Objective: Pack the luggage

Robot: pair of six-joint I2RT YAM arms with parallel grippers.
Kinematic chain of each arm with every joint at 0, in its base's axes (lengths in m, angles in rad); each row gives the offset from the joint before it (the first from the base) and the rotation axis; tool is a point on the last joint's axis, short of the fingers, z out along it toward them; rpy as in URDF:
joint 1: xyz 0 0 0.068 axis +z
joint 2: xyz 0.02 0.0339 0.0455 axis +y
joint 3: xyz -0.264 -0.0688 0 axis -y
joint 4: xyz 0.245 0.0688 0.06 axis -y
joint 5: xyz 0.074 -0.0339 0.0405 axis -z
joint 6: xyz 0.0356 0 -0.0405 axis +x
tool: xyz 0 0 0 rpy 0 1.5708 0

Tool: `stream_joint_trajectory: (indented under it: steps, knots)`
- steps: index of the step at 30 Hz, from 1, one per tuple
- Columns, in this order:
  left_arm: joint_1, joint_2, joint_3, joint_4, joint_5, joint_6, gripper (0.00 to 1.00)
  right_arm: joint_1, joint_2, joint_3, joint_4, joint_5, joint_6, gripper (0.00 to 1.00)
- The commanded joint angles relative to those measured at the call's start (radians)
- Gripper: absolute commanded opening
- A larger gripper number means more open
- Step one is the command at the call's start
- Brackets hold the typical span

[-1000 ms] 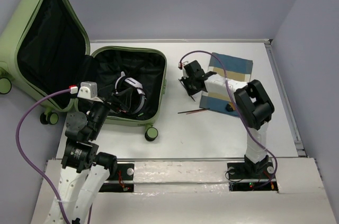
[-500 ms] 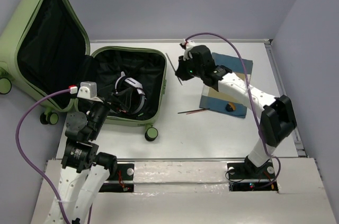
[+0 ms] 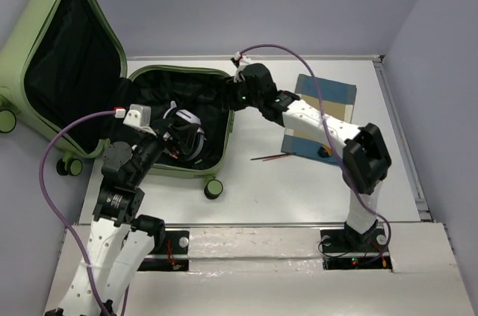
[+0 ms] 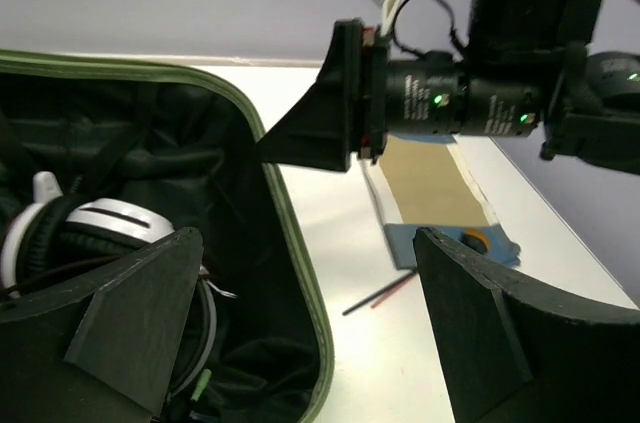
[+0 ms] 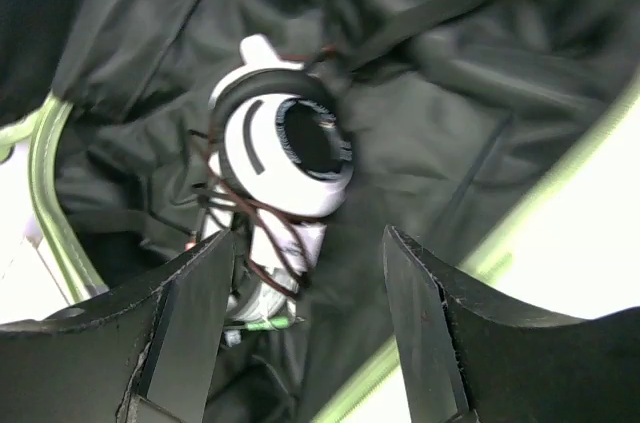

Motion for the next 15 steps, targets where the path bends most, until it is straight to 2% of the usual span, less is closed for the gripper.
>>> stream_joint_trajectory:
  steps: [1,2,5,6,7,8,9,10,11,13,15]
  knots:
    - [0.007,0.070,0.014,0.115,0.198,-0.059,0.99,-0.037,-0.223,-0.173,0.068,0.110,-0.022,0.60]
    - [0.003,0.084,0.014,0.125,0.219,-0.073,0.99,-0.047,-0.270,-0.228,0.072,0.141,-0.026,0.55]
    - [-0.036,0.146,0.032,0.160,0.246,-0.126,0.86,-0.105,-0.482,-0.405,0.094,0.226,-0.023,0.38]
    - [-0.105,0.185,0.035,0.171,0.231,-0.133,0.62,-0.130,-0.584,-0.527,0.097,0.224,-0.014,0.35]
    - [-0.154,0.208,0.034,0.186,0.155,-0.139,0.56,-0.180,-0.634,-0.587,0.100,0.220,0.015,0.31]
    - [-0.208,0.232,0.037,0.192,0.107,-0.136,0.53,-0.202,-0.681,-0.699,0.100,0.223,0.026,0.31]
    - [-0.328,0.296,0.043,0.195,0.061,-0.130,0.51,-0.222,-0.771,-0.753,0.100,0.240,0.043,0.31]
    - [-0.390,0.338,0.052,0.195,0.006,-0.121,0.51,-0.242,-0.815,-0.802,0.099,0.250,0.052,0.31]
    - [-0.449,0.379,0.063,0.191,-0.105,-0.109,0.51,-0.275,-0.856,-0.848,0.099,0.261,0.059,0.32]
    - [-0.542,0.523,0.114,0.180,-0.195,-0.061,0.49,-0.309,-0.930,-0.961,0.095,0.274,0.073,0.32]
    - [-0.642,0.664,0.181,0.145,-0.350,0.007,0.46,-0.349,-1.014,-1.017,0.091,0.271,0.090,0.32]
